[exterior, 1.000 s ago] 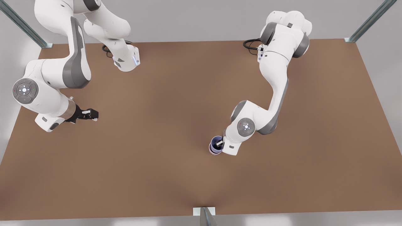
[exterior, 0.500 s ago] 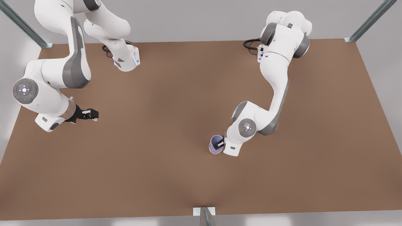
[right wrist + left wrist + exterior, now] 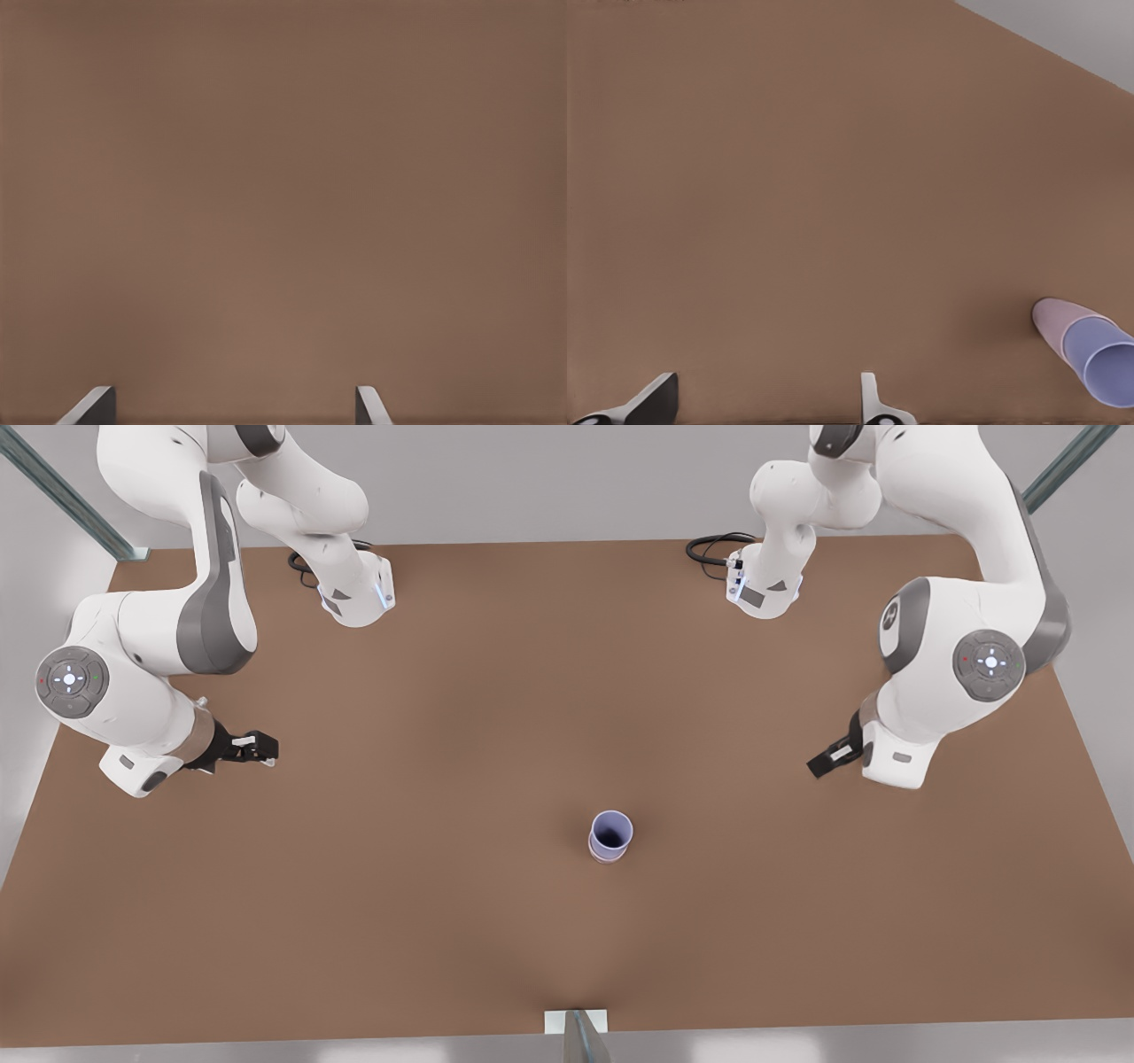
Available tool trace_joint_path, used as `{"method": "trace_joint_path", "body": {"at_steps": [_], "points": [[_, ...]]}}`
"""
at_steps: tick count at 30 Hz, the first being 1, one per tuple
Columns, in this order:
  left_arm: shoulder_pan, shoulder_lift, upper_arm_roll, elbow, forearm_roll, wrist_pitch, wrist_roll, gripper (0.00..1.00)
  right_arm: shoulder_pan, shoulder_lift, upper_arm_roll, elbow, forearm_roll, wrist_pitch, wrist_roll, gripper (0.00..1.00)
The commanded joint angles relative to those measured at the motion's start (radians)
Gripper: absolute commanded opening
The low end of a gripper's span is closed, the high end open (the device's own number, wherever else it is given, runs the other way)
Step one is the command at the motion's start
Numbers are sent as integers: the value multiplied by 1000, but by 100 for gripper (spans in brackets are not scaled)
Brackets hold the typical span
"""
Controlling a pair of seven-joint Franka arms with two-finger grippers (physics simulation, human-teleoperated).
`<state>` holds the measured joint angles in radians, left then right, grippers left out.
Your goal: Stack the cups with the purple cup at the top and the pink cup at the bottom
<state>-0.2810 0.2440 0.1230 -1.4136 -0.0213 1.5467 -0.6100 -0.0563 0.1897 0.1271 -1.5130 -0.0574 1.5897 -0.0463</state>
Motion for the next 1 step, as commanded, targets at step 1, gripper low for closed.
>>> {"method": "trace_joint_path", "body": {"at_steps": [1], "points": [[0,-14,-3,-11,26,-53,644,100,1,-1,0,0,1,0,-1,100]]}}
